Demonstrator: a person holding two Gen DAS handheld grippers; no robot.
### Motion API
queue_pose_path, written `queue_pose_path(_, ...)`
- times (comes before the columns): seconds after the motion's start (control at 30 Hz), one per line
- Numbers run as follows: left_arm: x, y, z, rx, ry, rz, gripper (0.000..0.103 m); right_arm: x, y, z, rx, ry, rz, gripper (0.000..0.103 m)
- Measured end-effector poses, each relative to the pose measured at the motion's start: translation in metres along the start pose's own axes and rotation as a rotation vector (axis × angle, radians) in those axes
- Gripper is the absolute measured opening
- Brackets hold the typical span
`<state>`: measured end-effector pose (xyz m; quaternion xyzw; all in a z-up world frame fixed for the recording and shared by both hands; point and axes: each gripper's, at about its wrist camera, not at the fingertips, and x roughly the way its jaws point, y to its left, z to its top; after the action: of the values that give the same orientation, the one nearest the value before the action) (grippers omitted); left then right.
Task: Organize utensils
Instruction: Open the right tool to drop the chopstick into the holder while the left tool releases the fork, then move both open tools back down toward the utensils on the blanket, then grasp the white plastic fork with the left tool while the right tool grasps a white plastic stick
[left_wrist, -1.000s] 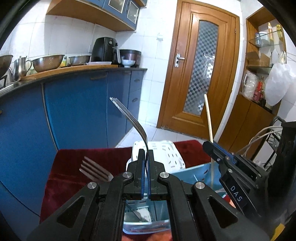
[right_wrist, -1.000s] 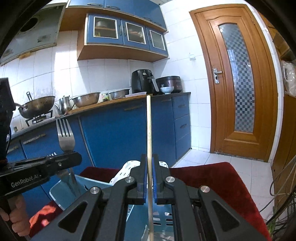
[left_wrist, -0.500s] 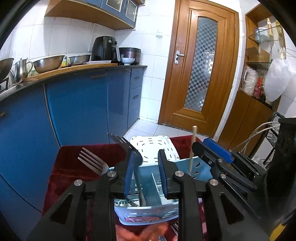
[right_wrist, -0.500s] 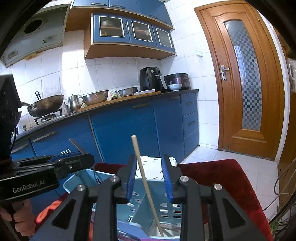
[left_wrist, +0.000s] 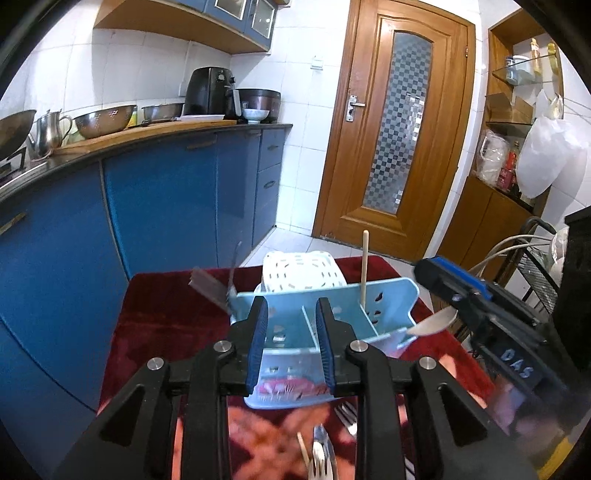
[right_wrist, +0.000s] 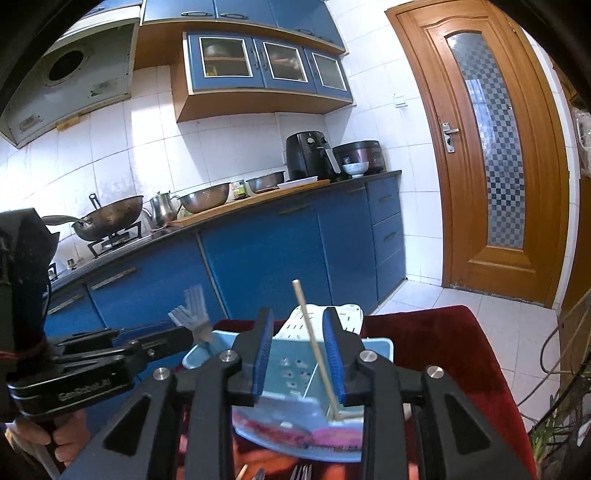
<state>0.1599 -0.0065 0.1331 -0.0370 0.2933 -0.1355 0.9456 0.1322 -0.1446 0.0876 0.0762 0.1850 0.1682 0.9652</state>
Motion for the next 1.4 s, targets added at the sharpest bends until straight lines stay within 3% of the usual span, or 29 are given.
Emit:
queue_pose_path(0.33, -0.025, 0.008, -0.032, -0.037, 0.077, -0.003, 0.027, -0.035, 0.010, -0.022, 0.018, 0.086, -0.016, 0.031)
queue_pose_path(1.0, -0.025, -0.005, -0.109, -0.030, 0.261, -0.025, 0.030, -0.062, 0.000, -0.106, 0.066, 0.301, -0.085, 0.035)
queue_pose_path(1.07, -0.024, -0.008, -0.117, -0.023, 0.285, -0.028, 0.035, -0.063, -0.004, -0.112, 0.078, 0.318, -0.085, 0.035)
queue_pose_path(1.4, -0.007, -0.012, -0.144, -0.026, 0.379, -0.032, 0.035, -0.069, -0.016, -0.127, 0.132, 0.342, -0.089, 0.041)
